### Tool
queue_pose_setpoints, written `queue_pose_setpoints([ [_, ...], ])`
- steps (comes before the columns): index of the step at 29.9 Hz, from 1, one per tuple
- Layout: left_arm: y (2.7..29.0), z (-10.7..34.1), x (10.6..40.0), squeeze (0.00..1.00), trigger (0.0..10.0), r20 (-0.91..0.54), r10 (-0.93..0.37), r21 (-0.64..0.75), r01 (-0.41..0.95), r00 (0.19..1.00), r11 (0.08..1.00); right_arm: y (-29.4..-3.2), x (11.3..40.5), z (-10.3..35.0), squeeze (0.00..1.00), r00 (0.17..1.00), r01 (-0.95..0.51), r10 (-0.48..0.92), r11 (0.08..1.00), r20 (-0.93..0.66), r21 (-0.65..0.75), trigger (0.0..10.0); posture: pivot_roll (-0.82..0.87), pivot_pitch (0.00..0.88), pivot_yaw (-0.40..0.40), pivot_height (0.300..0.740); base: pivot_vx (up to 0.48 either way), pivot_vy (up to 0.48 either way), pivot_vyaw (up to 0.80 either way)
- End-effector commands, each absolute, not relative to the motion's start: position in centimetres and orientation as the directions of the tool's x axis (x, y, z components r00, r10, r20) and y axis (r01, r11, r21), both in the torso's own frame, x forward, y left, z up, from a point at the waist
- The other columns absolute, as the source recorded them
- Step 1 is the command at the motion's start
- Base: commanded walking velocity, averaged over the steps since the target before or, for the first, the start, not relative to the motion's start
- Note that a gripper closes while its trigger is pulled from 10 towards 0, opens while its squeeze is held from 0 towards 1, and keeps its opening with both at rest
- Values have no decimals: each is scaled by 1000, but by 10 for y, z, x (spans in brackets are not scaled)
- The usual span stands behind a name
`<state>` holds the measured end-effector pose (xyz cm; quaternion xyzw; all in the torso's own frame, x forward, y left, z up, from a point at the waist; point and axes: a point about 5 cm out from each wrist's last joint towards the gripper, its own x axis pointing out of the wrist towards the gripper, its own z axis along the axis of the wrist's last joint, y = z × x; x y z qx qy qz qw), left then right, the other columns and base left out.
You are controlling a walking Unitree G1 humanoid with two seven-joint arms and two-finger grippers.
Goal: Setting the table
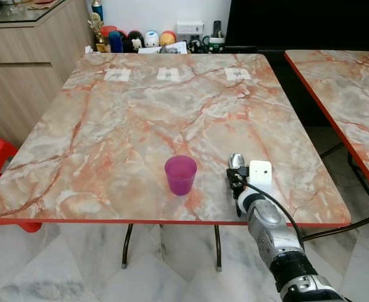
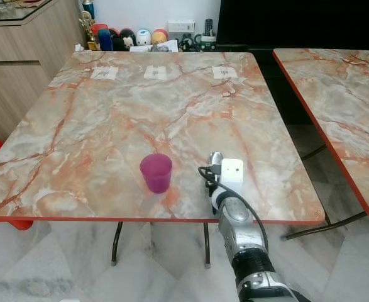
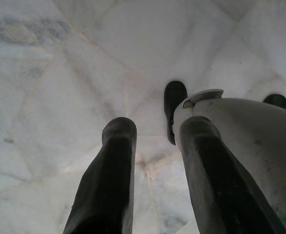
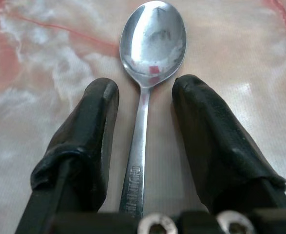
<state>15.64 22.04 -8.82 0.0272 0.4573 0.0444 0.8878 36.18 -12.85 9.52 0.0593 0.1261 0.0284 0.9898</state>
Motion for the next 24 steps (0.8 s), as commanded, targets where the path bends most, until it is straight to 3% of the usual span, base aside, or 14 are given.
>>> queue_pose_setpoints([
  [1,228,-92,143,0,10000,-834,112,100,-52,540,994,-126,362,93,0,959,-50,83,991,-270,126,10000,40,147,-33,740,0,0,0],
  [8,232,-93,138,0,10000,-839,113,102,-50,532,994,-126,360,85,0,946,-63,95,992,-309,112,10000,38,149,-32,740,0,0,0],
  [9,233,-93,137,0,10000,-840,113,102,-50,531,994,-125,360,85,0,945,-65,97,992,-311,111,9216,38,149,-32,740,0,0,0],
  [10,234,-93,135,0,10000,-841,113,102,-50,530,993,-125,360,84,0,944,-68,99,992,-315,111,5216,38,149,-32,740,0,0,0],
  [11,234,-93,134,0,10000,-841,113,102,-50,529,993,-125,360,83,0,943,-69,101,992,-317,110,5216,38,149,-32,740,0,0,0],
  [12,234,-96,126,0,10000,-846,112,101,-50,521,994,-125,359,82,0,942,-73,104,991,-320,108,0,40,150,-33,740,0,0,0],
  [17,230,-102,107,0,10000,-860,106,95,-48,499,994,-125,359,81,0,940,-74,105,992,-325,105,0,40,150,-33,740,0,0,0],
  [24,191,-110,101,0,10000,-875,75,72,-25,478,997,-125,359,81,0,940,-73,100,993,-327,93,157,41,150,-33,740,0,0,0],
])
